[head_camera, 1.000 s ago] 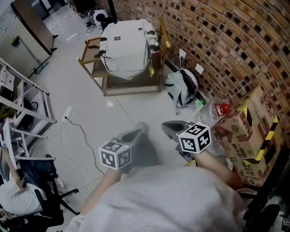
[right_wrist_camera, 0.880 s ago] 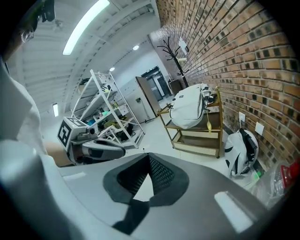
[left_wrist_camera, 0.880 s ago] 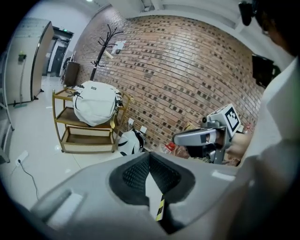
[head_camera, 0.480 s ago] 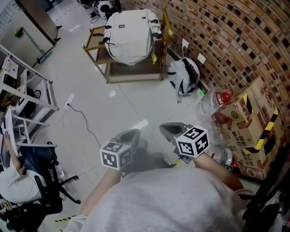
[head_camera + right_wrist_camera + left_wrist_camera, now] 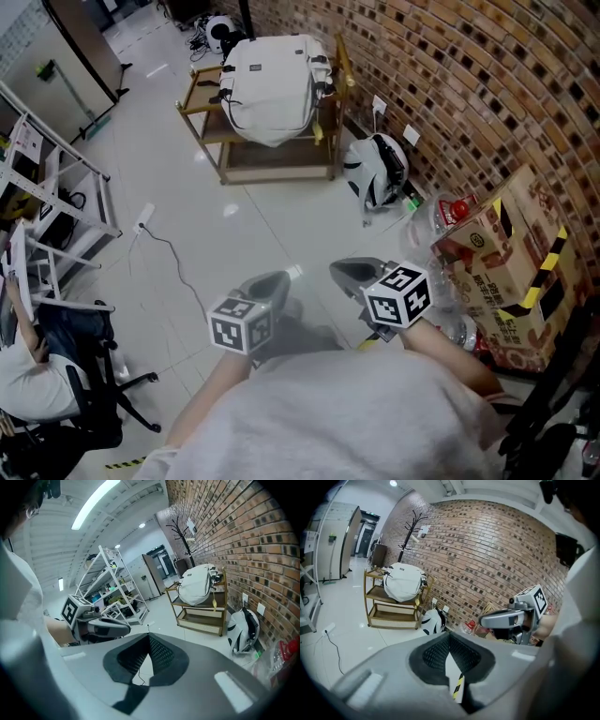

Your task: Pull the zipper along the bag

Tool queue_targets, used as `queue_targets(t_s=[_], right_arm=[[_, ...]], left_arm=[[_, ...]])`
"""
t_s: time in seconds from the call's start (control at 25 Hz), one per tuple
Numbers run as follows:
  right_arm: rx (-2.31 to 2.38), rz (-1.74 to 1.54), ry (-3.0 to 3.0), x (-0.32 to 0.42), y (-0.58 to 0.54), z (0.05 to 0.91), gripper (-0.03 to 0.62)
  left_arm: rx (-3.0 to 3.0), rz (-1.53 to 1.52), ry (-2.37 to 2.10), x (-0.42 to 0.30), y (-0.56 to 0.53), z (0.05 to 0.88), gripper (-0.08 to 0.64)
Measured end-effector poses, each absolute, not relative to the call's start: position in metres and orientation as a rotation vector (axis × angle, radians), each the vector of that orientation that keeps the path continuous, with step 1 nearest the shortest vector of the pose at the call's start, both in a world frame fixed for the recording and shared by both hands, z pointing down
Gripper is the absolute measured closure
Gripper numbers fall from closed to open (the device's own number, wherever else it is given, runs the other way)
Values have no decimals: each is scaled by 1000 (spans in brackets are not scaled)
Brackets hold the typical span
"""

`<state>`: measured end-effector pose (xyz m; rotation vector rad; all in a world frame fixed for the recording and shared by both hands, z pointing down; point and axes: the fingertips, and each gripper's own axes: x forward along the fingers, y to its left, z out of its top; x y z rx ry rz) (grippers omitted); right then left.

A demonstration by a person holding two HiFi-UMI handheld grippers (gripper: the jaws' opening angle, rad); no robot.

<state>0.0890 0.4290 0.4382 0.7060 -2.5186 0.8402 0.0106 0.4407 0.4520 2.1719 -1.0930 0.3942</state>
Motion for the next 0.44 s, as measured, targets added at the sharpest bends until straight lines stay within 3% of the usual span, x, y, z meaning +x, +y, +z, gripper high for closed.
queue_targets(t_s=[0.44], right_arm=[[713,819,-2513,100,437,436,591]], left_arm=[[2159,368,-1091,21,448,452,560]])
